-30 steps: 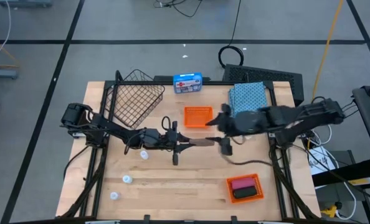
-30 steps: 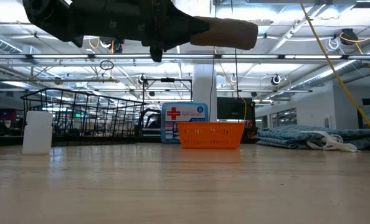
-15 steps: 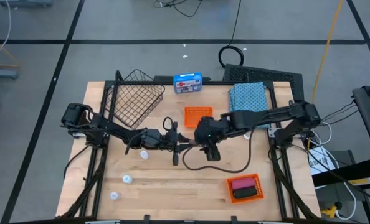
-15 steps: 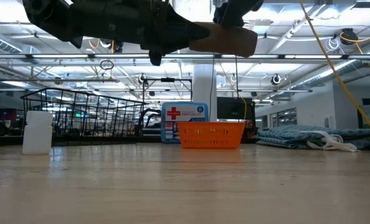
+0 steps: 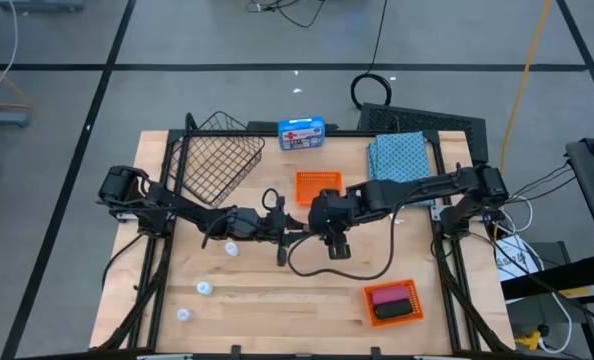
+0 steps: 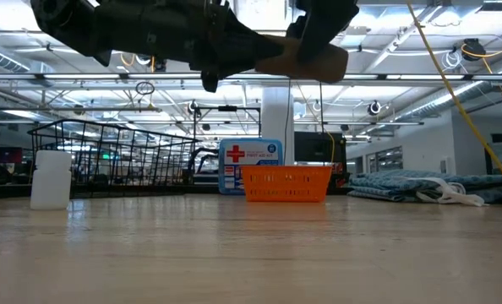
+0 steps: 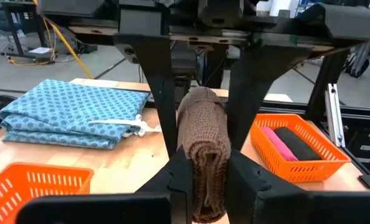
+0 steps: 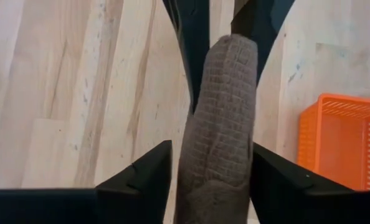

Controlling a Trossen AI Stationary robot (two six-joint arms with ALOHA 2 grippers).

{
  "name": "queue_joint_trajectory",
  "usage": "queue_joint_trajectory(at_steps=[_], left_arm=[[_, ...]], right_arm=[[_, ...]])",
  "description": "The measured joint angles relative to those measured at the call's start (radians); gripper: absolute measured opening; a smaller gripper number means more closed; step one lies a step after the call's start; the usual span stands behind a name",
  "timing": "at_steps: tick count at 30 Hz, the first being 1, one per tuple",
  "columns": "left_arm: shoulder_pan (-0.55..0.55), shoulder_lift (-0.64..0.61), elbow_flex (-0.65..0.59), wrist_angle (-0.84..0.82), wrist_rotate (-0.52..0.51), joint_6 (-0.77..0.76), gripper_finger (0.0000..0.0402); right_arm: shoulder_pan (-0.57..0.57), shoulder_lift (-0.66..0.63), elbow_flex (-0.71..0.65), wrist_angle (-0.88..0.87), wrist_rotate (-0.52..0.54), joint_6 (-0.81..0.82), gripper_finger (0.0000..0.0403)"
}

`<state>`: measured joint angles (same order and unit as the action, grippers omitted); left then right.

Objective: Pick & place medical supplies in basket/bin
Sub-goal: Put the brown bandage into the bottom orange bin

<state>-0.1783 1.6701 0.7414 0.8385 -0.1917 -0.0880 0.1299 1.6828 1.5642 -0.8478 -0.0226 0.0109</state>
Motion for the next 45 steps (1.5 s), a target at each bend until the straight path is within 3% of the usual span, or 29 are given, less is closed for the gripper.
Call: queue_joint_trajectory(at_steps=[7,21,24,28,32,35,41,45], left_arm=[[0.000,0.000,0.001,-0.008,0.000,0.000,0.0054],[0.000,0.000,0.001,-0.024,0.001,-0.063,0.0067],[-0.002,0.000,0.001,-0.040,0.016,-0.117,0.0091],[-0.003,-0.033,0.002,-0.064,0.026,-0.126,0.0153],[-0.003,-0.141,0.003,-0.168,0.032,-0.109,0.0211],[0.000,-0.264,0.004,-0.335,0.033,-0.104,0.0237],[-0.012,-0.513,0.001,-0.656,0.022,-0.035,0.0261],[-0.035,-0.666,-0.085,-0.700,-0.087,-0.018,0.0263]], right_arm=[[0.000,-0.005,0.000,0.003,0.001,0.000,0.0137],[0.000,-0.005,0.000,0.004,0.000,-0.016,0.0119],[0.000,-0.005,0.000,-0.001,-0.005,-0.021,0.0097],[0.000,-0.006,0.000,-0.022,-0.006,-0.024,0.0072],[0.005,-0.007,0.000,-0.060,-0.007,-0.020,0.0065],[0.024,-0.029,0.000,-0.127,-0.006,0.028,0.0066],[0.127,-0.104,0.000,-0.207,-0.006,0.155,0.0062],[0.237,-0.172,0.000,-0.228,0.017,0.274,0.0065]])
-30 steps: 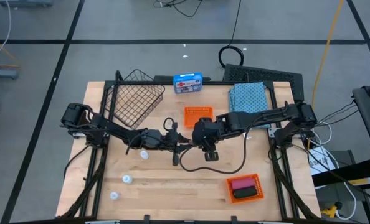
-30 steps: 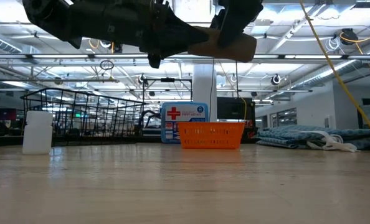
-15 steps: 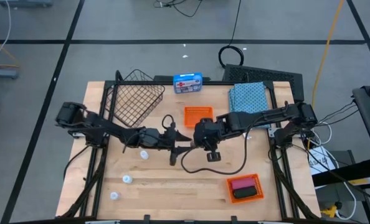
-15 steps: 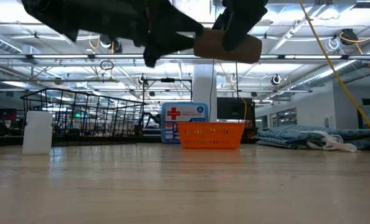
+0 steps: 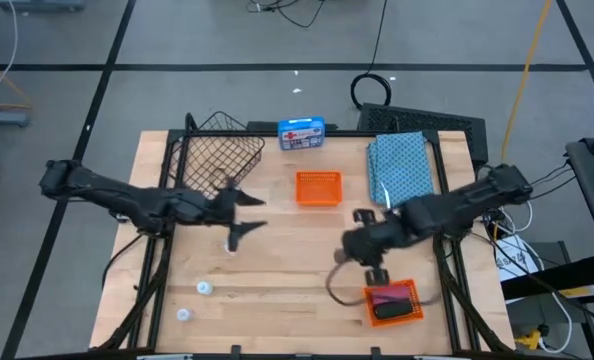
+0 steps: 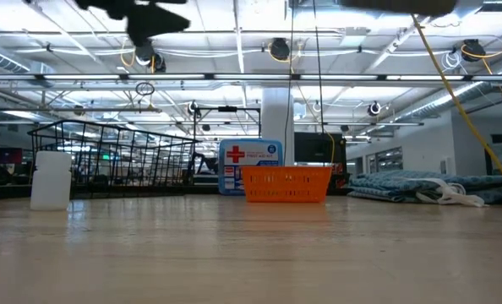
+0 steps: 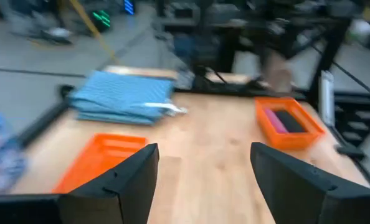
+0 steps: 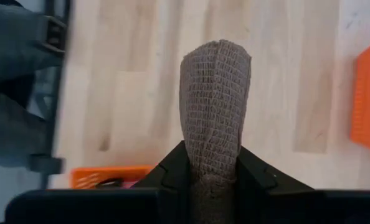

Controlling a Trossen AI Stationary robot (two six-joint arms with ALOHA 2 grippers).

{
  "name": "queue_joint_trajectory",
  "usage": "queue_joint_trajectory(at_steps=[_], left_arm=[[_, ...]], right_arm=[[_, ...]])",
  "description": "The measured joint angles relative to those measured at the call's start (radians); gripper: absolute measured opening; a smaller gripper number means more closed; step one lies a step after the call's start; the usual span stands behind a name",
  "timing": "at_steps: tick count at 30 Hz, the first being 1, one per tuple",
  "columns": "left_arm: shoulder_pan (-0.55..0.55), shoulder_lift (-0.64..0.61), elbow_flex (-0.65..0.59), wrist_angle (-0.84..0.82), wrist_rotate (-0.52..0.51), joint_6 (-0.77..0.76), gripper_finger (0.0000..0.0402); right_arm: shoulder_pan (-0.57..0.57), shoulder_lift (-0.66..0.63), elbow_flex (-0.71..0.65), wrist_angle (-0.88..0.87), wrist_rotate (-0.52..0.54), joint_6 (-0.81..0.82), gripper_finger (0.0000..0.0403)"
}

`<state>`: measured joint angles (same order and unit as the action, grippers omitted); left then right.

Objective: Pick & place medical supplies in basket/bin
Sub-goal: Put the brown bandage into the bottom orange bin

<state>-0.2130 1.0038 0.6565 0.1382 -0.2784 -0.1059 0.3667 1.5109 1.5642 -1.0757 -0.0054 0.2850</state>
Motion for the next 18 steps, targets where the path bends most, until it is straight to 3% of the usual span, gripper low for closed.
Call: queue_joint_trajectory(at_steps=[5,9,18], left_arm=[[-0.012,-0.215,-0.179,0.014,-0.122,-0.022,0.0260],[-0.011,-0.357,-0.299,0.074,-0.161,-0.061,0.0263],[-0.011,-0.508,-0.419,0.114,-0.176,-0.079,0.0264]], right_arm=[[0.148,-0.063,0.000,-0.025,0.097,0.166,0.0061],[0.249,-0.079,-0.009,-0.037,0.163,0.285,0.0061],[0.370,-0.085,-0.190,-0.027,0.137,0.545,0.0060]])
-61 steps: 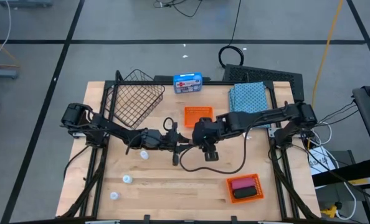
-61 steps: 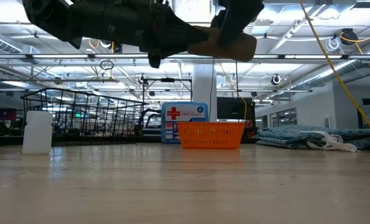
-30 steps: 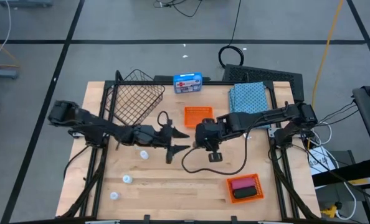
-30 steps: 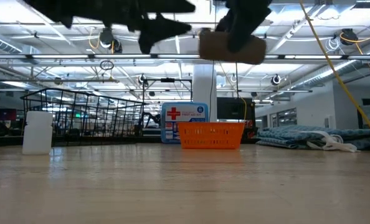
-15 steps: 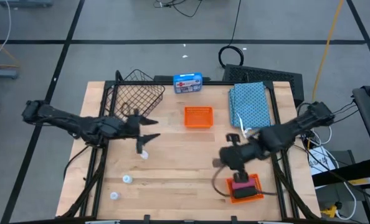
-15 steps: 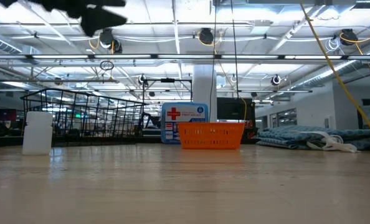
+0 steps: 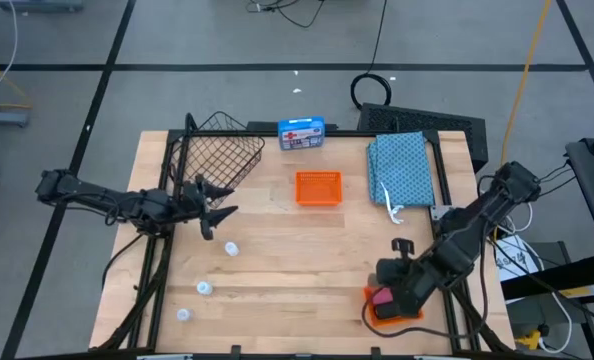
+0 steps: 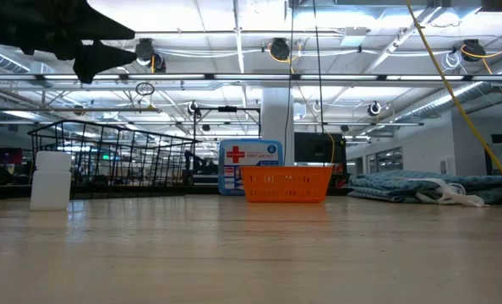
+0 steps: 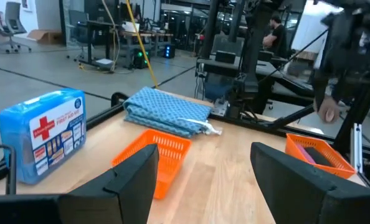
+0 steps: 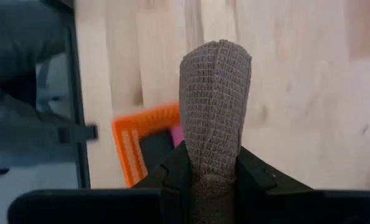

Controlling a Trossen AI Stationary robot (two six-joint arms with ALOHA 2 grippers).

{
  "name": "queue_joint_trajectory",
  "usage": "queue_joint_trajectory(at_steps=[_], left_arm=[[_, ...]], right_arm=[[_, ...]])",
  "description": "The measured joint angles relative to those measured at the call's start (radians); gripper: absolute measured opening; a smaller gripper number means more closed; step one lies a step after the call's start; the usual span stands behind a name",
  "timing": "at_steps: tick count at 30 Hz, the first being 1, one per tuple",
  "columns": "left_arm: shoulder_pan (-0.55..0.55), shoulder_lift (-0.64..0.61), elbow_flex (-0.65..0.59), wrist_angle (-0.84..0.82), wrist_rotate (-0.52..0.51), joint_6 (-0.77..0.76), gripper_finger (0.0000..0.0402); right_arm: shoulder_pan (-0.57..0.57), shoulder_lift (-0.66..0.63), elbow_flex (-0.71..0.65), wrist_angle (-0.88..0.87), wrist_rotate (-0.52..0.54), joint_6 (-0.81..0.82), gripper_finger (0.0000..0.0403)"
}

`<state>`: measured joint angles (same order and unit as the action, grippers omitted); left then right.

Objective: Pick & place medical supplies in basket/bin
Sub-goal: Put the brown bandage into the bottom orange bin

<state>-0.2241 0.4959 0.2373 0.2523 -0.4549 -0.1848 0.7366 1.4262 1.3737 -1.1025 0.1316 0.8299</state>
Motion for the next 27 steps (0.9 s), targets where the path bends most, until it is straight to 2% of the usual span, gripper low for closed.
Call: queue_joint_trajectory(at_steps=[8,13,18,22,27], left_arm=[[0.000,-0.001,-0.005,0.002,-0.001,-0.009,0.0264],[0.000,0.001,-0.005,-0.002,-0.017,-0.028,0.0264],[0.000,0.001,-0.005,-0.012,-0.019,-0.029,0.0264],[0.000,0.001,-0.005,-0.026,-0.020,-0.044,0.0264],[0.000,0.001,-0.005,-0.048,-0.061,-0.077,0.0264]], right_arm=[[0.087,-0.001,-0.215,0.225,-0.033,-0.014,0.0058],[0.116,-0.015,-0.333,0.342,-0.033,0.040,0.0059],[0.139,-0.031,-0.412,0.446,-0.058,0.037,0.0056],[0.168,-0.047,-0.466,0.532,-0.059,-0.025,0.0057],[0.184,-0.055,-0.516,0.569,-0.059,-0.069,0.0056]])
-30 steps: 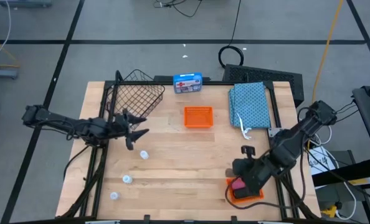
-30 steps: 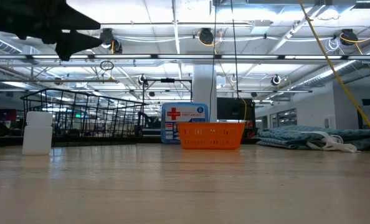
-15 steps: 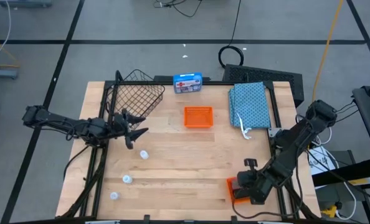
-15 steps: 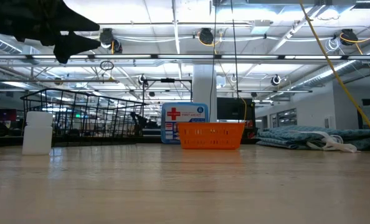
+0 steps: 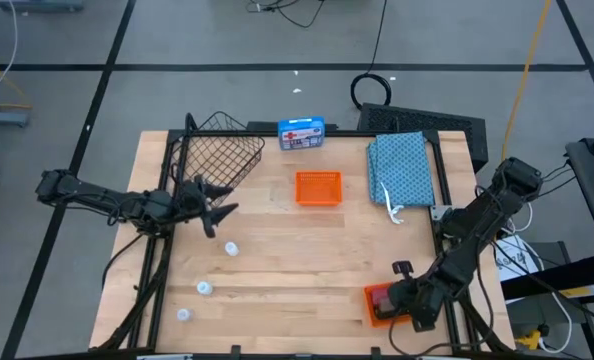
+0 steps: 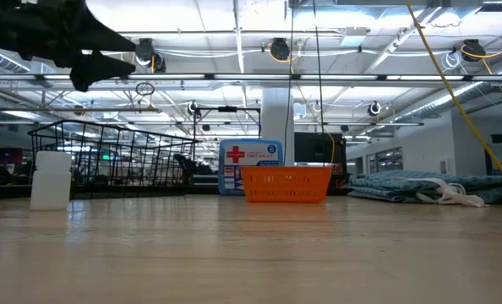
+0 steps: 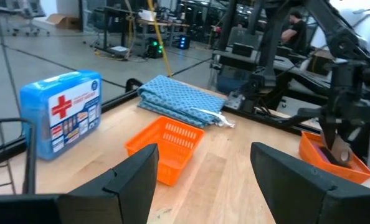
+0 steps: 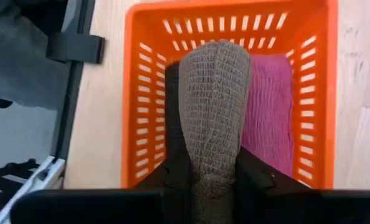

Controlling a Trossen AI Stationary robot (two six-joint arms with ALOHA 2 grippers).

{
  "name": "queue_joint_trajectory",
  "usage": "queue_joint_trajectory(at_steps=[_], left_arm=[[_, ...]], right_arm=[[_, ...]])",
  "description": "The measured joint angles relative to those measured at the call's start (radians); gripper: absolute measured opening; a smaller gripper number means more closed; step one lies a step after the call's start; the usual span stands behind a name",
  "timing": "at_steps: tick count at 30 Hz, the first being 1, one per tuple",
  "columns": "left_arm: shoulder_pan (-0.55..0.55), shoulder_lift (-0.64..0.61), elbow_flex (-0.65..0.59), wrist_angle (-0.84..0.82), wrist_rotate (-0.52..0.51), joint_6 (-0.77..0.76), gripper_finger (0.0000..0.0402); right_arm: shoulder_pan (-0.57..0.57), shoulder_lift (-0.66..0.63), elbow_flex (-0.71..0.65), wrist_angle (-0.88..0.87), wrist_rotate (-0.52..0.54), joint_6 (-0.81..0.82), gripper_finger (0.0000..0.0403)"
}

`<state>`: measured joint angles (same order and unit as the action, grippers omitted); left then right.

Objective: Pick & place medical supplies in basket/bin
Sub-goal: Put the brown bandage into the bottom orange bin

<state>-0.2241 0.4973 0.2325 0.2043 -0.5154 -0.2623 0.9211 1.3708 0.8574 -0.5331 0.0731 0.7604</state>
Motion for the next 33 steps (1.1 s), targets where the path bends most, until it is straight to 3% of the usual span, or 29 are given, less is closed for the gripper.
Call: queue_joint_trajectory(at_steps=[12,26,33], left_arm=[[0.000,0.000,0.000,0.002,-0.011,-0.009,0.0264],[0.000,0.000,0.000,0.002,-0.011,-0.014,0.0264],[0.000,0.000,0.000,0.002,-0.011,-0.012,0.0264]], right_arm=[[-0.001,-0.002,-0.070,0.122,-0.048,-0.020,0.0067],[-0.014,-0.006,-0.071,0.114,-0.049,0.019,0.0133],[-0.038,-0.089,-0.072,0.094,-0.049,0.032,0.0147]])
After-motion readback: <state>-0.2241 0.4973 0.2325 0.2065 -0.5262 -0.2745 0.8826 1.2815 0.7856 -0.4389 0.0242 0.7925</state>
